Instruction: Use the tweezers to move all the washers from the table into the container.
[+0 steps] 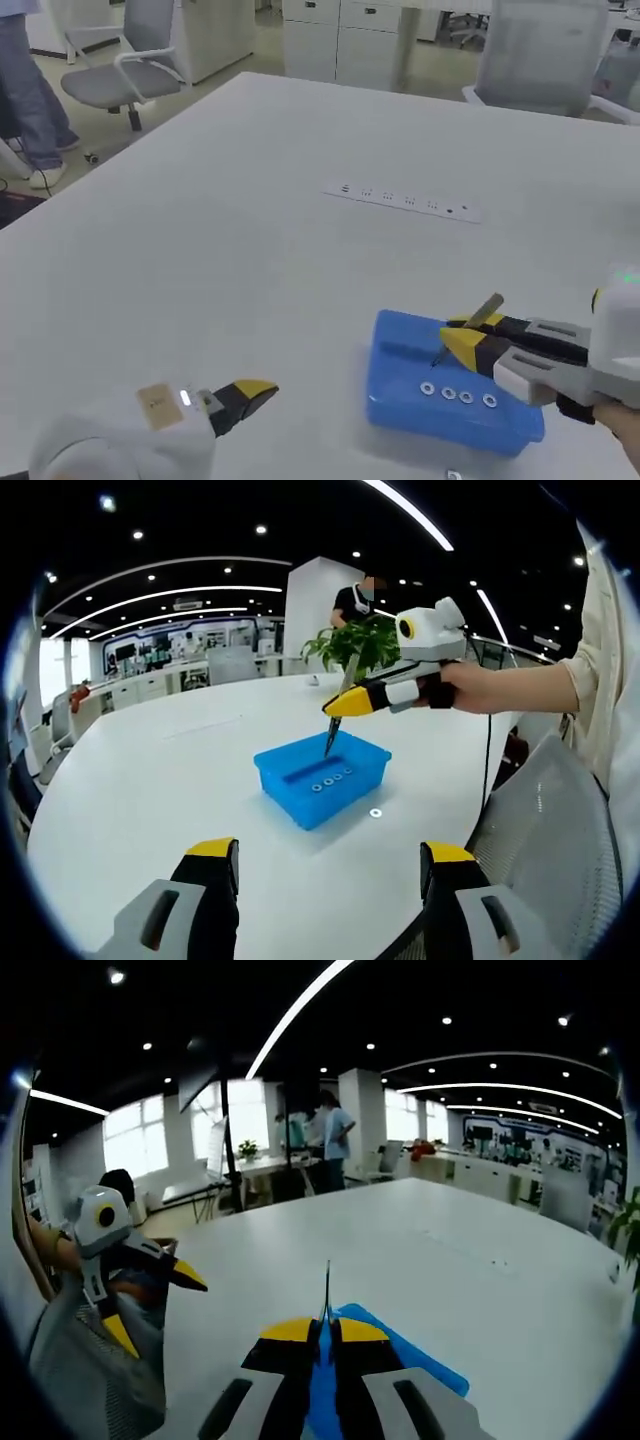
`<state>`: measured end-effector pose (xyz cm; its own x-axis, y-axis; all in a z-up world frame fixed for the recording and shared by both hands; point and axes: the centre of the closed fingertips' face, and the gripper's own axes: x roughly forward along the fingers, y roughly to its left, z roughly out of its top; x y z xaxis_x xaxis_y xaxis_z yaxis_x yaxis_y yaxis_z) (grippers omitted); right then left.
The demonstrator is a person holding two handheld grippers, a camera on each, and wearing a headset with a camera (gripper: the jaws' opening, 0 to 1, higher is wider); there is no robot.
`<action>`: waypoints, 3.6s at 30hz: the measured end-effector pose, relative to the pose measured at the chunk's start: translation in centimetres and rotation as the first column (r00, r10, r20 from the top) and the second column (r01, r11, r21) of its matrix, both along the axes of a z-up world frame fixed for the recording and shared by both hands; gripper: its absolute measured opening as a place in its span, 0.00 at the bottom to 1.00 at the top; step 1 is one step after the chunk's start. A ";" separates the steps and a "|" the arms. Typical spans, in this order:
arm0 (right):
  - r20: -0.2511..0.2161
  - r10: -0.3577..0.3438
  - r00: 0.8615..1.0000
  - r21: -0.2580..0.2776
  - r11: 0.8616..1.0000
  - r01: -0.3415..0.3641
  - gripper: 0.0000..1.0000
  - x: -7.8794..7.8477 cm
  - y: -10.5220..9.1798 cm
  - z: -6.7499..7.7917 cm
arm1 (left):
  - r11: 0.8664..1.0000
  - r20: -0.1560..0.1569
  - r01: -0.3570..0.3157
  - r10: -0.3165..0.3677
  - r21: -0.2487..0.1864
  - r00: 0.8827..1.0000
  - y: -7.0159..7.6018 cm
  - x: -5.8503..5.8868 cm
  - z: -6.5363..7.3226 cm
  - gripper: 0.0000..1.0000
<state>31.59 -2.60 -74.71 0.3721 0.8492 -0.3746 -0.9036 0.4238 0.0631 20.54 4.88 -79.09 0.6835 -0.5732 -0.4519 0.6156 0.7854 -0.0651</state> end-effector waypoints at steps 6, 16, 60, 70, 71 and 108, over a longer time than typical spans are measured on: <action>-0.022 0.026 0.999 0.021 0.999 -0.025 0.04 -2.2 -0.8 0.3 | 1.000 -0.004 0.002 -0.002 0.001 1.000 0.0 0.0 -0.1 0.75; -0.104 0.061 0.993 -0.068 0.995 -0.068 0.04 -4.4 -2.0 -3.6 | 1.000 -0.012 0.019 -0.018 0.010 1.000 -0.3 -0.2 -0.3 0.75; -0.100 0.062 0.993 -0.123 0.990 -0.074 0.02 -5.0 -2.2 -5.5 | 1.000 -0.002 0.010 -0.010 0.003 1.000 0.0 -0.2 0.0 0.75; -0.067 0.088 0.994 -0.032 0.995 -0.090 0.02 -4.0 -0.3 -1.2 | 1.000 0.004 0.016 -0.016 0.011 1.000 -0.1 -0.1 -0.1 0.75; -0.066 0.088 0.994 -0.022 0.996 -0.089 0.02 -3.8 0.0 -0.9 | 1.000 0.005 0.015 -0.015 0.008 1.000 -0.1 -0.1 -0.1 0.75; -0.150 0.039 0.988 -0.140 0.988 -0.061 0.03 3.0 3.9 -7.1 | 0.992 0.023 -0.038 0.041 -0.124 0.999 0.4 0.3 1.7 0.73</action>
